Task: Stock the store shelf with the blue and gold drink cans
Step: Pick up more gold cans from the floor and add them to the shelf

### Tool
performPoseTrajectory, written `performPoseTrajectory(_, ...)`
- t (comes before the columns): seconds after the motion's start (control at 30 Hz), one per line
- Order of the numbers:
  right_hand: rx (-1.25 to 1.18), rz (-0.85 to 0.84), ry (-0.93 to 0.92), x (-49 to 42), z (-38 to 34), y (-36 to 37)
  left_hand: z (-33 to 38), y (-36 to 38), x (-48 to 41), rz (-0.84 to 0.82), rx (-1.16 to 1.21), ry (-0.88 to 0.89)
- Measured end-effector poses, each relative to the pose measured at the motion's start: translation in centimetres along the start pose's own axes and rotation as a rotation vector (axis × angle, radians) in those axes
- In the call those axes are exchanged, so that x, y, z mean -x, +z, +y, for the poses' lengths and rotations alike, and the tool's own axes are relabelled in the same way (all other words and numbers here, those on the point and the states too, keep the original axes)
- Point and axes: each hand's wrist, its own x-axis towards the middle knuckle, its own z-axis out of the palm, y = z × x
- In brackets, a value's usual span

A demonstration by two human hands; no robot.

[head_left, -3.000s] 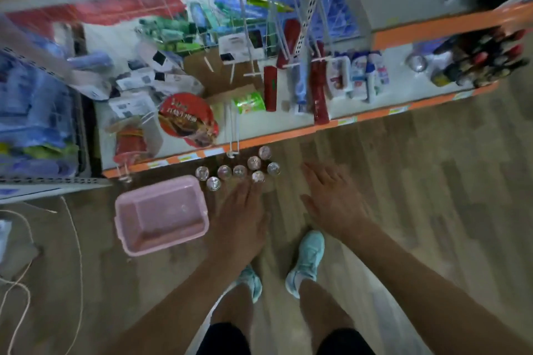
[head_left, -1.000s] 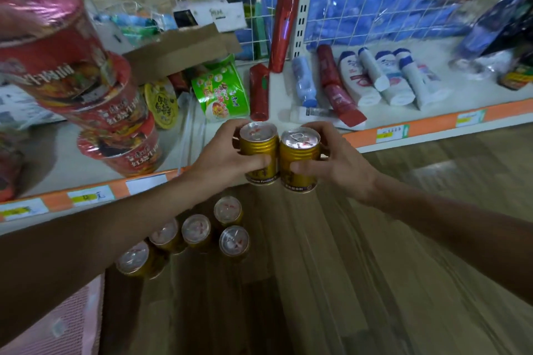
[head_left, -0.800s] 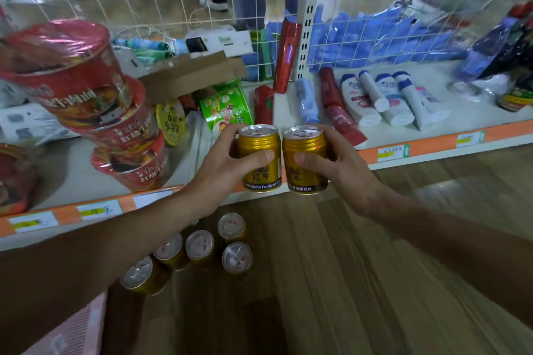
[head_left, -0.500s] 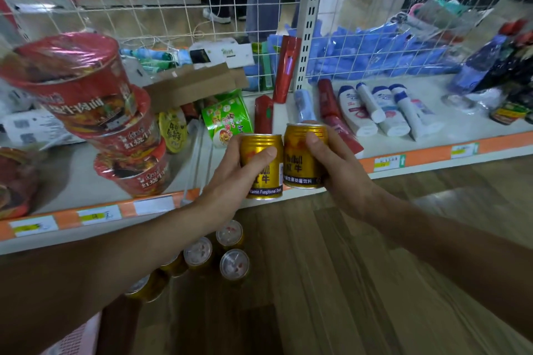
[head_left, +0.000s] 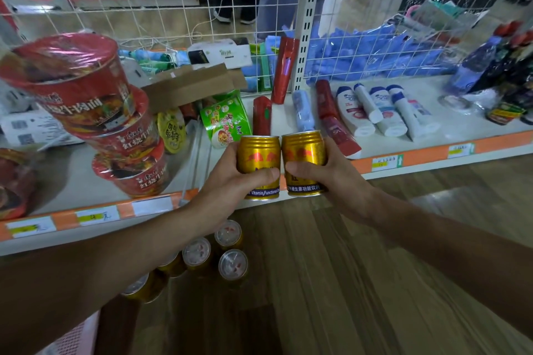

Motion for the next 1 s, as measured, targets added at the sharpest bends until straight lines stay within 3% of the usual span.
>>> performPoseTrajectory(0.17,-0.005,-0.032,-0.007,0.1,-0.1,-0.3,0.2,-0.3,-0.4,0.048,0.04,-0.019)
performPoseTrajectory(0.33,-0.169,-0.032,0.082,-0.1,0.2,0.3,0.0,-0.2,-0.5,0.059,0.044,-0.026)
performPoseTrajectory(0.63,0.065,0.025,-0.01,-0.8,0.8,-0.1,-1.0,-0.1,-1.4,0.062,0.053,-0.055)
performPoseTrajectory(1.0,-0.008,0.044,0.116,-0.7,2.6,0.6,-2.4,0.0,-1.3,0.118,0.132,-0.164)
